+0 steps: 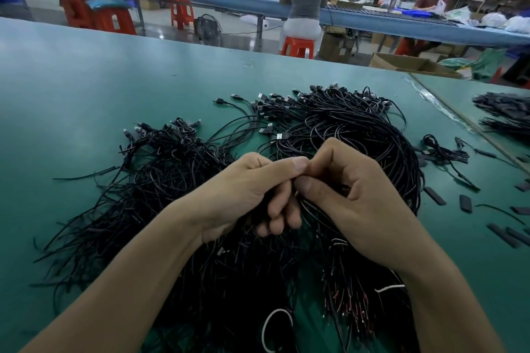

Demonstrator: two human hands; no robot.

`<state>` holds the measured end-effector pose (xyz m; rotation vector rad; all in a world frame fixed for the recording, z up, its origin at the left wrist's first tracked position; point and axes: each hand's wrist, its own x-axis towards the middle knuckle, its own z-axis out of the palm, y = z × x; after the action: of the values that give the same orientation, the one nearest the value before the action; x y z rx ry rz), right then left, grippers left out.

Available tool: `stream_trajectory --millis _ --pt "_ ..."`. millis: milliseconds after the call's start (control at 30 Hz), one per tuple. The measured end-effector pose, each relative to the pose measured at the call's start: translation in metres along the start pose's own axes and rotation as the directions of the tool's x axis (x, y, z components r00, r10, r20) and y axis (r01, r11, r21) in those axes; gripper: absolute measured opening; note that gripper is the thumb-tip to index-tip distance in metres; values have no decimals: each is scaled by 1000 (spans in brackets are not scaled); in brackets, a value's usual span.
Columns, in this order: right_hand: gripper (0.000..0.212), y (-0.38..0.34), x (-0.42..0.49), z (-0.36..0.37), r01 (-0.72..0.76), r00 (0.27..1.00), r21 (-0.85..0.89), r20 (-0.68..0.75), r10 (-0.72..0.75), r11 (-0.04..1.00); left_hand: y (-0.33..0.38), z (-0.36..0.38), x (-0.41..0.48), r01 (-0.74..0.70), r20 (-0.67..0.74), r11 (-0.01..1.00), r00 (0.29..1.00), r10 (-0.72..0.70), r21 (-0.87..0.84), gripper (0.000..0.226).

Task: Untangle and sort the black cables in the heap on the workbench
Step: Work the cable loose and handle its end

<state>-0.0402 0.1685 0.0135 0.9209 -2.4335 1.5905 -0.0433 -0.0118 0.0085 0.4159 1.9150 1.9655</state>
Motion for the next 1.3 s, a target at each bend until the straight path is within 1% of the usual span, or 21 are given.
stream_trajectory --millis 67,167,200,233,267,300,333,367,433,500,600,667,733,767,800,833,900,967,1033,1133,1300 --pt "14 -1 0 1 11 1000 -20 -13 -12 1000 0 3 2 -16 -110 997 994 24 70 66" --pt "13 0 -1 4 -3 999 -34 -49 1 999 -5 5 7 -105 -282 964 944 174 243 66" --pt "13 -1 0 6 9 997 -43 -75 -12 999 -6 6 8 -124 -303 962 932 197 245 63" --pt "13 -2 0 7 23 995 -47 -100 -27 999 -6 6 8 -126 -308 976 935 178 180 58" --pt "12 -4 1 9 34 992 -43 -121 -39 999 -5 7 8 -107 -282 993 952 118 53 50" --pt "13 -5 1 11 40 989 -41 -138 -46 998 -2 8 6 -56 -207 995 978 36 -88 40" --pt "13 -5 1 12 45 987 -57 -151 -54 997 0 9 4 22 -104 980 994 -43 -197 38" --pt "14 -5 1 14 53 985 -91 -161 -67 994 1 10 2 111 3 961 993 -114 -253 44" --pt "15 -5 1 15 66 978 -145 -187 -93 987 2 10 0 235 143 938 968 -204 -256 65" --pt "18 -4 1 15 83 969 -145 -219 -114 986 2 11 0 274 161 942 956 -244 -196 79" --pt "15 0 2 14 39 958 -110 -280 -68 993 -3 7 3 185 -14 970 982 -190 -156 67" --pt "11 4 3 14 -56 946 -53 -321 36 997 -8 1 6 102 -126 987 985 -118 -125 60" --pt "37 11 4 12 -231 914 9 -341 221 973 -10 -5 8 55 -217 988 972 -85 -143 59" --pt "43 15 4 12 -316 898 7 -320 302 949 -10 -7 8 29 -261 986 963 -72 -164 59" --pt "41 17 3 13 -385 892 -46 -277 358 922 -9 -9 9 -3 -303 983 952 -53 -182 59" --pt "33 20 2 15 -428 895 -154 -209 394 891 -9 -10 9 -35 -343 980 939 -34 -194 60" --pt "18 23 -1 24 -431 894 -387 -65 442 815 -10 -11 10 -76 -403 974 915 -17 -213 62" --pt "19 25 -4 35 -376 894 -557 -7 449 741 -11 -12 12 -83 -429 971 903 -22 -223 64" --pt "27 22 -6 44 -335 898 -670 -14 440 662 -10 -12 12 -85 -431 970 902 -23 -228 65" --pt "29 23 -8 49 -310 897 -732 -13 442 606 -9 -12 12 -85 -414 967 910 -23 -241 68" --pt "27 17 -5 44 -337 883 -696 -2 469 634 -7 -13 10 -83 -374 954 927 -32 -288 79"
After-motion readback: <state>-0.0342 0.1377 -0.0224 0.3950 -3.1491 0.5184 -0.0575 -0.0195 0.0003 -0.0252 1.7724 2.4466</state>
